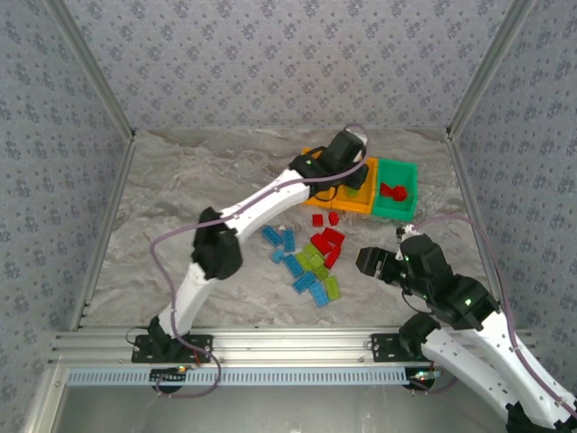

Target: Sort the legos into containers by color

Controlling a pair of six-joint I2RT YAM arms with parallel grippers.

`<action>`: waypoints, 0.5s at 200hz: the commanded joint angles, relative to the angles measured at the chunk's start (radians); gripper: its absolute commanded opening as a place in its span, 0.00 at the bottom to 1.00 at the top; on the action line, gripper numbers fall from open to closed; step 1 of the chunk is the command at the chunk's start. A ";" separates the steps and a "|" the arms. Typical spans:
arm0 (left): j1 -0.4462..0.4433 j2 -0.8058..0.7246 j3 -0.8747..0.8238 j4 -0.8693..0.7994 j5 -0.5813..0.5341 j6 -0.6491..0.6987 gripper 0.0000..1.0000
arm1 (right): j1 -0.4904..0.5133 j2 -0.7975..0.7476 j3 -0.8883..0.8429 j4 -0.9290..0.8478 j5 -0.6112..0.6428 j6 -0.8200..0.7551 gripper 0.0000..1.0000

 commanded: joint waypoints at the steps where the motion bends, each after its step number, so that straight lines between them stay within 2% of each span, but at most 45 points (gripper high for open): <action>1: 0.006 0.210 0.272 -0.157 -0.061 0.058 0.25 | 0.011 -0.034 0.011 -0.050 0.027 0.043 0.79; 12: 0.011 0.292 0.398 -0.174 -0.077 0.070 0.26 | 0.012 -0.058 0.012 -0.070 0.032 0.051 0.79; 24: 0.016 0.343 0.462 -0.164 -0.081 0.078 0.30 | 0.014 -0.078 0.012 -0.093 0.040 0.058 0.79; 46: 0.021 0.346 0.451 -0.117 -0.072 0.095 0.42 | 0.015 -0.092 0.019 -0.130 0.049 0.065 0.79; 100: -0.004 0.250 0.442 -0.189 -0.060 0.147 0.46 | 0.017 -0.089 0.001 -0.099 0.060 0.061 0.79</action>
